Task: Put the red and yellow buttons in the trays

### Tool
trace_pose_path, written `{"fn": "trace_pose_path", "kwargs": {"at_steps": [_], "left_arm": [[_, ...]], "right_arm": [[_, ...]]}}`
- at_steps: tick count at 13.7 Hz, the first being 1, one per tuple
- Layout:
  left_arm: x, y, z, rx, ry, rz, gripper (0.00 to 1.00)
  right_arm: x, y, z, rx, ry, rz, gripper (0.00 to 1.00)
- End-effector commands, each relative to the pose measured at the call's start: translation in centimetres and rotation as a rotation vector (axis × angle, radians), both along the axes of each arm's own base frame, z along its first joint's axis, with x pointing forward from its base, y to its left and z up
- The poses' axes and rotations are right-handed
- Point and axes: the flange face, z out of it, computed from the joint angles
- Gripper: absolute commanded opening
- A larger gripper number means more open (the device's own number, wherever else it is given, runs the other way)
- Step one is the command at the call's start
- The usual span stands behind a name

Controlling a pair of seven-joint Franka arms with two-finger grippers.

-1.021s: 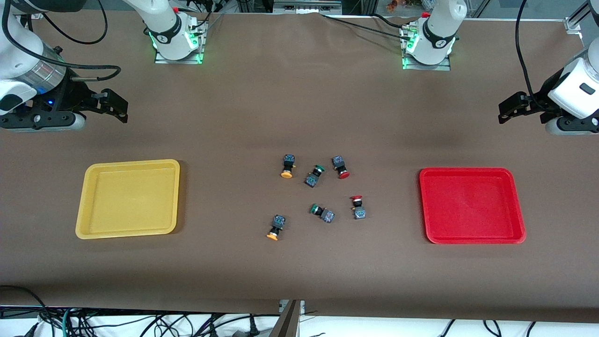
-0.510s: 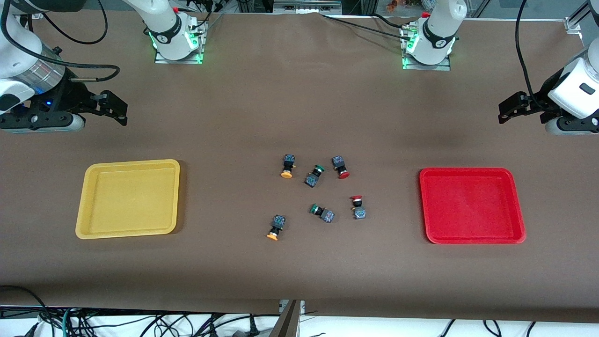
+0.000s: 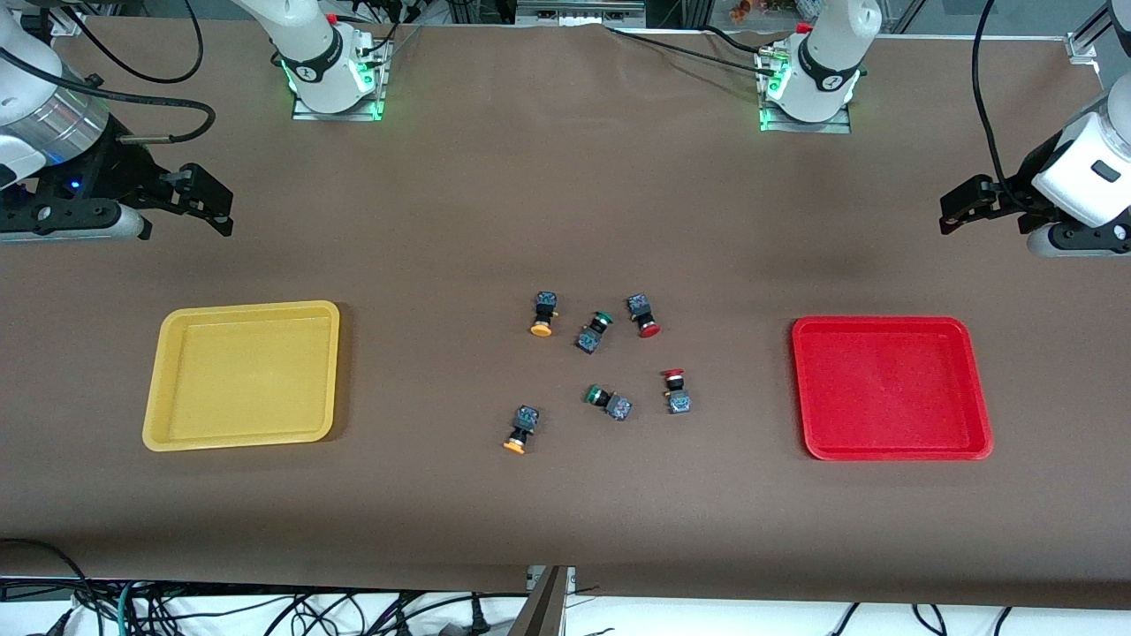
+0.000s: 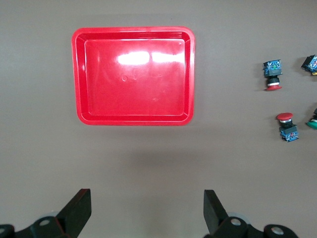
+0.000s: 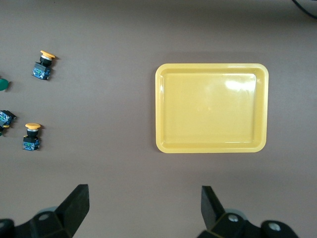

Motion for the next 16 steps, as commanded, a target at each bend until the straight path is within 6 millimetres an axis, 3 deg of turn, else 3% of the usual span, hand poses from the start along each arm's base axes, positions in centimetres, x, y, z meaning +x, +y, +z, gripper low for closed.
{"fn": "trace_pose_path", "kwargs": {"at_steps": [1, 3, 6, 7, 10, 12, 14, 16], "left_arm": [[0.3, 0.1, 0.3, -0.014, 0.011, -0.003, 1.00], [0.4, 0.0, -0.4, -0.017, 0.031, -0.009, 1.00], [0.6, -1.3, -1.6, -0.025, 0.079, -0.023, 1.00], [0.8, -3.0, -2.1, -0.036, 0.089, -0.050, 1.00], [1.8, -8.0, -6.3, -0.026, 0.158, -0.131, 1.00], [4.9, -9.7, -9.2, -0.034, 0.167, -0.149, 1.00], [7.6, -12.7, -12.8, -0.037, 0.175, -0.186, 1.00], [9.2, -16.7, -15.2, -0.046, 0.077, -0.226, 1.00]], "right_arm": [[1.0, 1.9, -3.5, -0.017, 0.075, 0.029, 1.00], [1.9, 4.6, -7.5, -0.030, 0.144, 0.048, 1.00], [4.5, 12.3, -16.8, 0.043, 0.181, 0.110, 1.00], [5.2, 14.8, -20.0, 0.081, 0.173, 0.074, 1.00], [6.4, 22.2, -29.2, 0.127, 0.089, -0.055, 1.00], [7.4, 26.5, -34.1, 0.171, 0.011, -0.131, 1.00], [9.0, 29.4, -36.6, 0.215, -0.052, -0.155, 1.00], [10.8, 30.7, -37.8, 0.271, -0.131, -0.180, 1.00]]}}
